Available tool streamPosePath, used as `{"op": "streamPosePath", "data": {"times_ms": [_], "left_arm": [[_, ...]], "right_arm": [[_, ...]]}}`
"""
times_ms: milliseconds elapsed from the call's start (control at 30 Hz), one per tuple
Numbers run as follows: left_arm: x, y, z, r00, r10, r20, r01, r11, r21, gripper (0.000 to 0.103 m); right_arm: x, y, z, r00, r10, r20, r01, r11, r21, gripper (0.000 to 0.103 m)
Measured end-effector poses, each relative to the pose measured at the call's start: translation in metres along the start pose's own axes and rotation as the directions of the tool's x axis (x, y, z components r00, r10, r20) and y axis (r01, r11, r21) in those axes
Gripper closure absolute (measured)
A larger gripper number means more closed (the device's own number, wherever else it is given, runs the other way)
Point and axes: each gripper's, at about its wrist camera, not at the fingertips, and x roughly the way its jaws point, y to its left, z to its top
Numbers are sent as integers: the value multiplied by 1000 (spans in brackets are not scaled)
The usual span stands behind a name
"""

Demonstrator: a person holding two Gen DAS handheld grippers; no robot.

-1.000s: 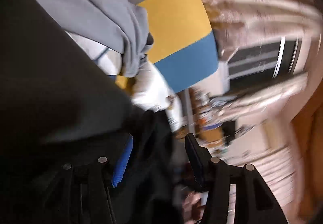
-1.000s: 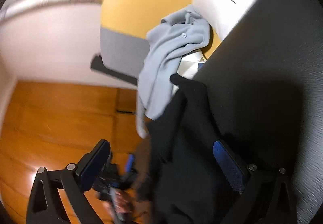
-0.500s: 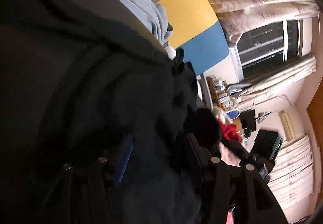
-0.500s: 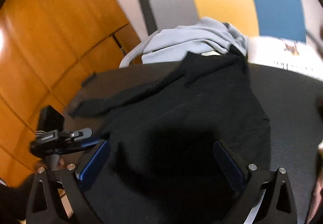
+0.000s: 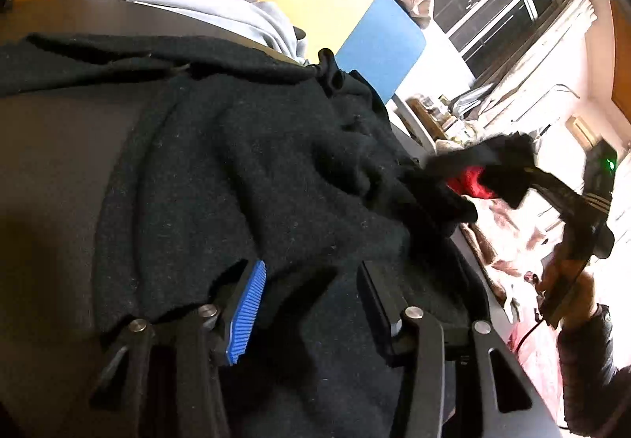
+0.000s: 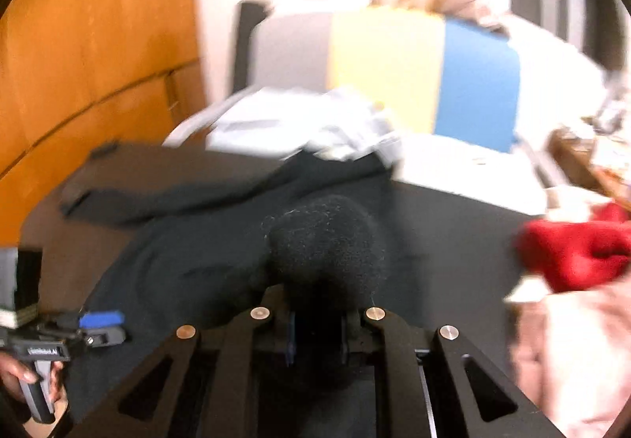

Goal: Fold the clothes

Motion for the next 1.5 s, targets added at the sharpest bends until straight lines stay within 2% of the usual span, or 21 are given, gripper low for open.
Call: {"op": "streamPosePath", "data": {"times_ms": [100, 267, 333, 400, 467, 533, 600, 633, 700, 833, 867, 933, 1000, 1033, 1100, 1167, 1200, 1233, 1300, 1367, 1500], "left_arm": [[-1, -1, 3, 1000, -17, -20, 17, 1000, 10, 56], [0, -8, 18, 996, 16, -87, -12, 999, 43, 55], [-5, -11, 19, 995, 26, -92, -22, 999, 48, 54], [-13, -14, 17, 995, 22, -95, -16, 998, 54, 53], [-23, -20, 12, 995, 3, -98, 4, 998, 69, 51], [-27, -27, 5, 993, 32, -111, -19, 993, 116, 51], [-28, -33, -2, 989, 62, -131, -40, 986, 163, 51], [-27, -36, -4, 987, 67, -147, -40, 983, 178, 51], [-22, -40, -9, 980, 76, -185, -36, 977, 209, 51], [-19, -46, -18, 963, 125, -239, -52, 956, 289, 51], [-20, -46, -19, 960, 122, -253, -45, 956, 289, 51], [-23, -44, -19, 958, 110, -265, -34, 961, 276, 51], [-25, -43, -18, 960, 108, -258, -38, 965, 260, 51], [-26, -42, -16, 963, 99, -251, -36, 969, 243, 51], [-26, -40, -13, 970, 79, -231, -30, 978, 208, 51], [-24, -38, -8, 976, 66, -209, -29, 984, 178, 51], [-22, -38, -6, 977, 65, -202, -30, 985, 168, 51], [-19, -38, -5, 978, 68, -196, -36, 986, 165, 51], [-14, -40, -3, 978, 84, -192, -51, 984, 173, 51], [-10, -44, -4, 974, 108, -198, -67, 977, 203, 51], [-13, -42, -14, 970, 123, -208, -67, 964, 256, 51]], "right_arm": [[-44, -56, 5, 986, -162, 49, 160, 986, 52, 88], [-91, -157, -11, 906, -423, -8, 418, 891, 179, 87], [-95, -197, -25, 880, -468, -87, 473, 843, 256, 77], [-99, -229, -43, 877, -459, -141, 477, 801, 362, 67], [-108, -231, -56, 870, -478, -119, 484, 783, 391, 65], [-113, -212, -63, 868, -493, -49, 478, 806, 349, 48], [-114, -180, -63, 864, -503, 24, 482, 838, 255, 22], [-112, -164, -61, 854, -517, 56, 501, 847, 176, 18], [-101, -143, -58, 816, -570, 94, 573, 820, -6, 10], [-93, -181, -40, 697, -717, -11, 716, 697, -39, 10], [-98, -196, -34, 670, -742, -32, 742, 670, 3, 8], [-139, -236, -30, 635, -772, -35, 750, 605, 266, 8], [-179, -248, -33, 616, -787, 36, 685, 558, 469, 7], [-189, -242, -34, 640, -764, 87, 636, 589, 499, 6], [-187, -211, -32, 760, -623, 184, 518, 752, 406, 0], [-151, -159, -33, 942, -296, 157, 264, 945, 194, 0], [-127, -130, -37, 988, -129, 90, 119, 987, 109, 0], [-103, -100, -43, 1000, 9, 12, -9, 999, 35, 0], [-59, -43, -56, 984, 131, -120, -142, 985, -94, 0], [-24, 0, -72, 961, 166, -222, -209, 961, -183, 0], [9, 20, -105, 917, 165, -362, -238, 957, -167, 0]]}}
